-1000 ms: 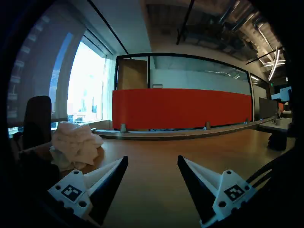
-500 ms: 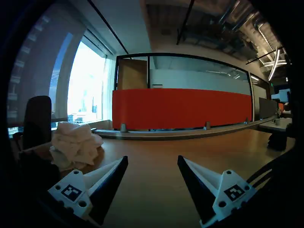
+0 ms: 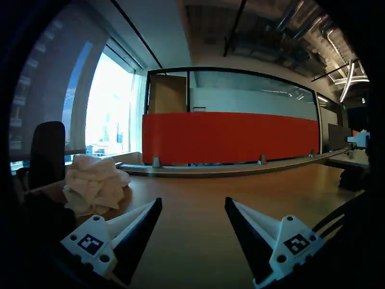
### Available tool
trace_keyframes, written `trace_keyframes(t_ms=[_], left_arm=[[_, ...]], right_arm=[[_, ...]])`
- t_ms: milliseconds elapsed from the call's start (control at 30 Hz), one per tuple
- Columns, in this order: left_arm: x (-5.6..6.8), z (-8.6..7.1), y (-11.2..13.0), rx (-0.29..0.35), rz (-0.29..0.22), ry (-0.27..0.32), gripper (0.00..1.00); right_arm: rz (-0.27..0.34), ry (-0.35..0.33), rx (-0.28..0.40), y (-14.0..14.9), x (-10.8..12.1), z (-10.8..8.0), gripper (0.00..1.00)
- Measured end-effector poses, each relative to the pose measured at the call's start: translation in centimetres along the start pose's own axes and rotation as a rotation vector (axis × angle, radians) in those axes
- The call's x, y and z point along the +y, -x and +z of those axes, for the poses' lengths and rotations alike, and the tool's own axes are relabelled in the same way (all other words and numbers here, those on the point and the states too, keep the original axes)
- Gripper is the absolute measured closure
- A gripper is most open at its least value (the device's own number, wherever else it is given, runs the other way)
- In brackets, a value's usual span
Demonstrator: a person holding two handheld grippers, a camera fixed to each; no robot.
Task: Fold towel
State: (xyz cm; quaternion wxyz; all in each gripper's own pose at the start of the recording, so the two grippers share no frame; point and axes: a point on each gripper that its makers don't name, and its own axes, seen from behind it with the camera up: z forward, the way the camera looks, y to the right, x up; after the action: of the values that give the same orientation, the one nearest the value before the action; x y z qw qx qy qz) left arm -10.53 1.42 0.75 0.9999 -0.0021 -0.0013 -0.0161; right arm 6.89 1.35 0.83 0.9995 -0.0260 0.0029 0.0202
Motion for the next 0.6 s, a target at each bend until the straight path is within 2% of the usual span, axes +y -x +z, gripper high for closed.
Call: trace_keyframes(t_ms=[600], left_arm=[[0.0, 0.1, 0.1, 0.000, 0.000, 0.000, 0.03]], right_arm=[[0.018, -0.009, 0.024, 4.2, 1.6, -0.8, 0.01]])
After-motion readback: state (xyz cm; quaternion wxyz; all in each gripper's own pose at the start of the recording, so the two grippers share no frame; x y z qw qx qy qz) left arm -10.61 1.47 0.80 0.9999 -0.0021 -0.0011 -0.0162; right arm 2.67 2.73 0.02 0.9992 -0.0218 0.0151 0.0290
